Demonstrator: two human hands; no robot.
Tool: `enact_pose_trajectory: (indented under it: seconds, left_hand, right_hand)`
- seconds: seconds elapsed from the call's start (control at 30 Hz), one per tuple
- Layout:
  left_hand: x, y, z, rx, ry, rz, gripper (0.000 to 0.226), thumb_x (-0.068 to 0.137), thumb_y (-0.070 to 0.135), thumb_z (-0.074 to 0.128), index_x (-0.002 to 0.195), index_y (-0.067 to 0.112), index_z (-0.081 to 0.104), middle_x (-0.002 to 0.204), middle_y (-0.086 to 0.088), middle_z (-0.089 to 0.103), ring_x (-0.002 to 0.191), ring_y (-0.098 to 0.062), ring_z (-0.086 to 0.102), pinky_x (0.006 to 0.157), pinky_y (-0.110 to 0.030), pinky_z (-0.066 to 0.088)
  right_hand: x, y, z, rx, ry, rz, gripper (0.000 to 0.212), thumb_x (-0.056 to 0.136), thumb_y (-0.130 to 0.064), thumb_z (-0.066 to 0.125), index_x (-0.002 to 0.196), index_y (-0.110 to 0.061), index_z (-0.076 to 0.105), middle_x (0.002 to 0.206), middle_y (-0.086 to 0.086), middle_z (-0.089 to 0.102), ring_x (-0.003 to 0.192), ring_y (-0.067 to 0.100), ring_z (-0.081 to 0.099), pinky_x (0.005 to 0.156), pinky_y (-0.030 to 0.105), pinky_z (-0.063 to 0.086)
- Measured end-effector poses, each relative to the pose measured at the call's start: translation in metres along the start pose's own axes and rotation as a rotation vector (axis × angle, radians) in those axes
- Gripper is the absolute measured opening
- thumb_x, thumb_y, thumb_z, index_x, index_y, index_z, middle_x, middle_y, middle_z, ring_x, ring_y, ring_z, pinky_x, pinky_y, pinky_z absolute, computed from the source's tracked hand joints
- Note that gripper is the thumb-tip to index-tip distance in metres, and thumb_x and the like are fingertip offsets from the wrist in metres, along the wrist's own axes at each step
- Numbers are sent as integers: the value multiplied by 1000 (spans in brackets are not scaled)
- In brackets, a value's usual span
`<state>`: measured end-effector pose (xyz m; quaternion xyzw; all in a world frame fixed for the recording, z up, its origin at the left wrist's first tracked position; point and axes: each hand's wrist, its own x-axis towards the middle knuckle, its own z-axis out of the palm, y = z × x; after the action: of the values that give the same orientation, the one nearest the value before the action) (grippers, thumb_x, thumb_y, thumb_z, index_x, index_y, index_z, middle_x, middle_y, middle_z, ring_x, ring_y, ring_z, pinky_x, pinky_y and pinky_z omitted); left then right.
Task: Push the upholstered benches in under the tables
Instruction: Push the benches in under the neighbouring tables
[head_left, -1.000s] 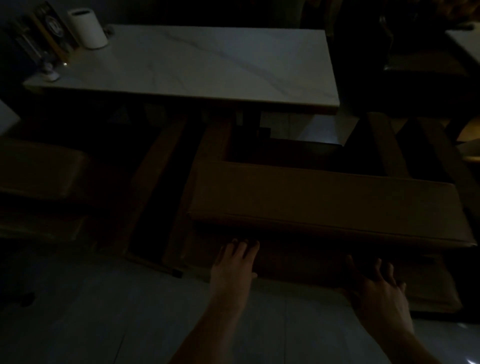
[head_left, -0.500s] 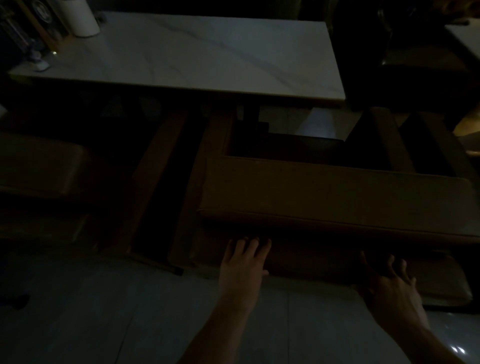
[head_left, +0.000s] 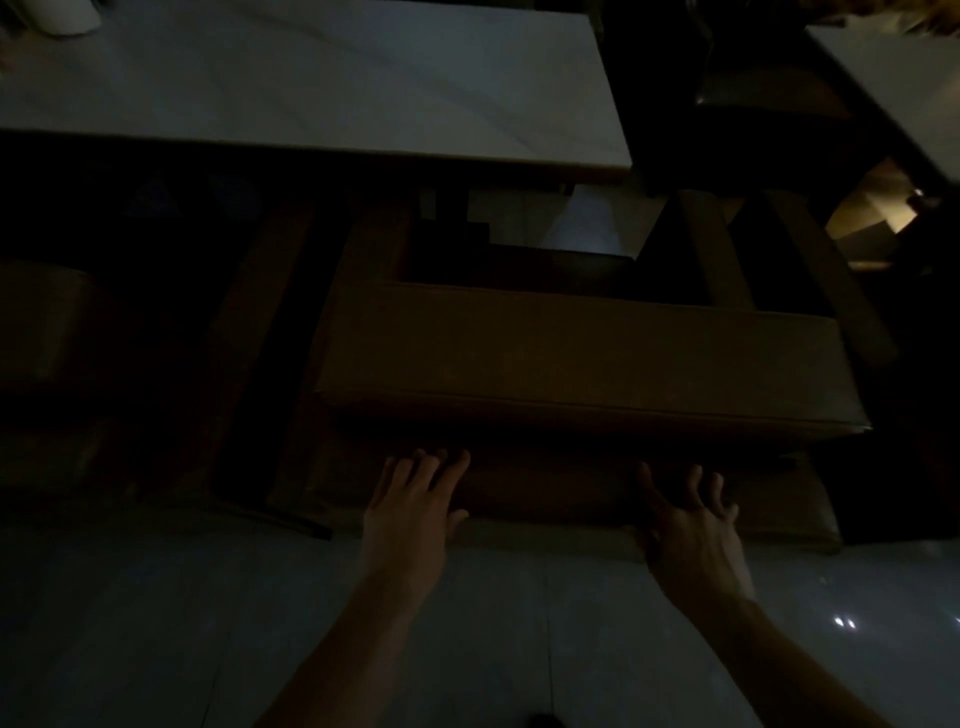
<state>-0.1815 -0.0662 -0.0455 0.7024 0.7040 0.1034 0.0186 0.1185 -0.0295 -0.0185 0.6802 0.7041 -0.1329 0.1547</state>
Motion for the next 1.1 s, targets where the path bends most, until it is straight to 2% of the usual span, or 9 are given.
enact_pose_trajectory:
  seconds: [0.2,0.53,0.7,0.8,0.93,1.03,1.1]
  left_hand:
    - [-14,-3,1,13,8,2,66,76,41,77,136,29,55,123,0,61,115,-28,51,103,-47,45]
    - [-26,-12,-8,34,43,27,75,56,42,91,125,30,66,111,4,67,106,-28,58,83,-42,56]
    - [-21,-12,-9,22,49,14,76,54,41,92,124,31,66,110,7,67,106,-25,52,77,-41,57]
    - [-19,-14,-5,7,60,13,75,56,38,91,126,29,66,112,6,68,109,-25,46,78,-42,57]
    - [-10,-16,-5,3,3,-2,73,63,39,89,130,30,62,115,6,67,111,-29,57,84,-43,56]
    - [-1,-17,-6,-18,-79,-33,68,80,43,75,142,37,47,132,10,55,125,-25,44,94,-40,48]
    - [0,-16,-6,-36,-107,-57,65,87,45,66,146,39,38,138,11,47,128,-22,35,96,-38,44]
  right_hand:
    - [-11,-1,7,22,20,-21,75,100,-57,37,158,-37,-6,164,24,-2,149,50,-5,121,62,15]
    - [-22,-7,19,16,22,2,74,97,-62,32,156,-40,-7,165,21,-1,150,48,-5,121,60,18]
    - [-19,-9,16,15,-1,11,72,98,-60,32,157,-39,-5,165,22,-2,150,48,-7,121,60,17]
    - [-17,-11,13,4,-2,10,72,98,-60,32,158,-38,-3,164,22,1,150,49,-3,120,60,19]
    - [-10,-14,6,-12,27,-11,71,100,-57,33,158,-37,-1,163,24,2,149,50,-1,120,61,20]
    - [-6,-17,2,33,41,-13,73,99,-56,37,158,-35,-1,164,25,-1,149,50,-4,121,62,16]
    - [-7,-17,2,49,61,-9,74,99,-55,39,159,-36,0,165,24,-1,150,49,-4,121,62,16]
